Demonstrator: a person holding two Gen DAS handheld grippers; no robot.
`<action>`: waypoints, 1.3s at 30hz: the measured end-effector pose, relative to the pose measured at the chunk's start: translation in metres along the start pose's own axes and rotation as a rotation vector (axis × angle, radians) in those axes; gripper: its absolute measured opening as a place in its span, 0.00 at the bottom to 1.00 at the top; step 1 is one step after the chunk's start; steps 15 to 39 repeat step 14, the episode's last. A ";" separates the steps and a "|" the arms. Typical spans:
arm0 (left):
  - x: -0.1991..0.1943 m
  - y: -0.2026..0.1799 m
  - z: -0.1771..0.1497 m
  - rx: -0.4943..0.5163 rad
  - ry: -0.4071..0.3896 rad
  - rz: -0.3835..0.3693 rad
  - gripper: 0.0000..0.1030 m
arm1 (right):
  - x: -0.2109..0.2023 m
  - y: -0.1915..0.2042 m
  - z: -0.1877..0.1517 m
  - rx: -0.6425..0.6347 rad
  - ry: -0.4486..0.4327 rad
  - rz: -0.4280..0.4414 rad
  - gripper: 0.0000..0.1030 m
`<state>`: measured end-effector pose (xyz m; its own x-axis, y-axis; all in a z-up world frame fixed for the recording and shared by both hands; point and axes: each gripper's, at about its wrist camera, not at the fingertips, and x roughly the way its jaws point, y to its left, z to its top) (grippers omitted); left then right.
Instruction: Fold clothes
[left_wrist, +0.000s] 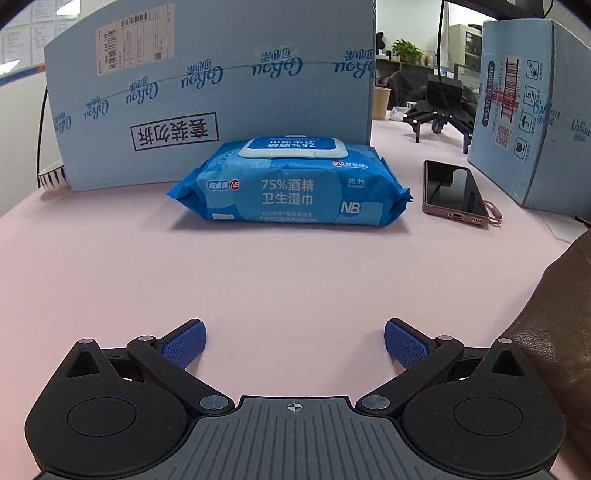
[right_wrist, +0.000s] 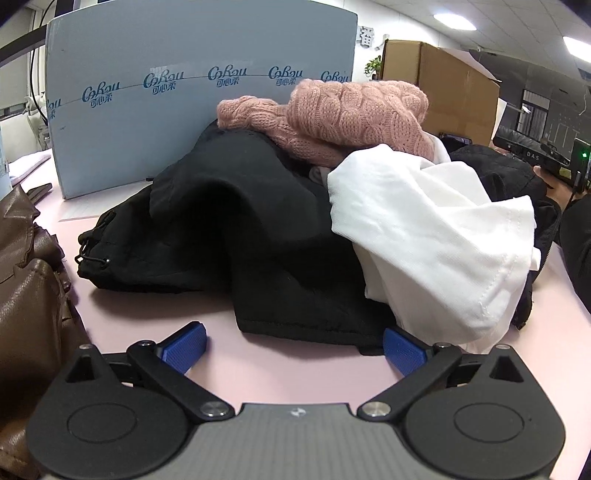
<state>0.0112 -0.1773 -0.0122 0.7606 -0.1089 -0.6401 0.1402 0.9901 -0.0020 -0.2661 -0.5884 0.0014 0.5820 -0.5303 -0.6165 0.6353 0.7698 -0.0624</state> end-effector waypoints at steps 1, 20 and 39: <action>0.001 0.000 0.000 -0.003 0.001 -0.003 1.00 | 0.002 0.002 0.001 0.000 0.001 -0.001 1.00; 0.000 0.001 0.000 -0.014 0.001 -0.010 1.00 | 0.003 0.001 0.003 0.013 0.008 0.011 1.00; 0.000 0.001 0.000 -0.014 0.001 -0.010 1.00 | 0.003 0.001 0.003 0.013 0.008 0.011 1.00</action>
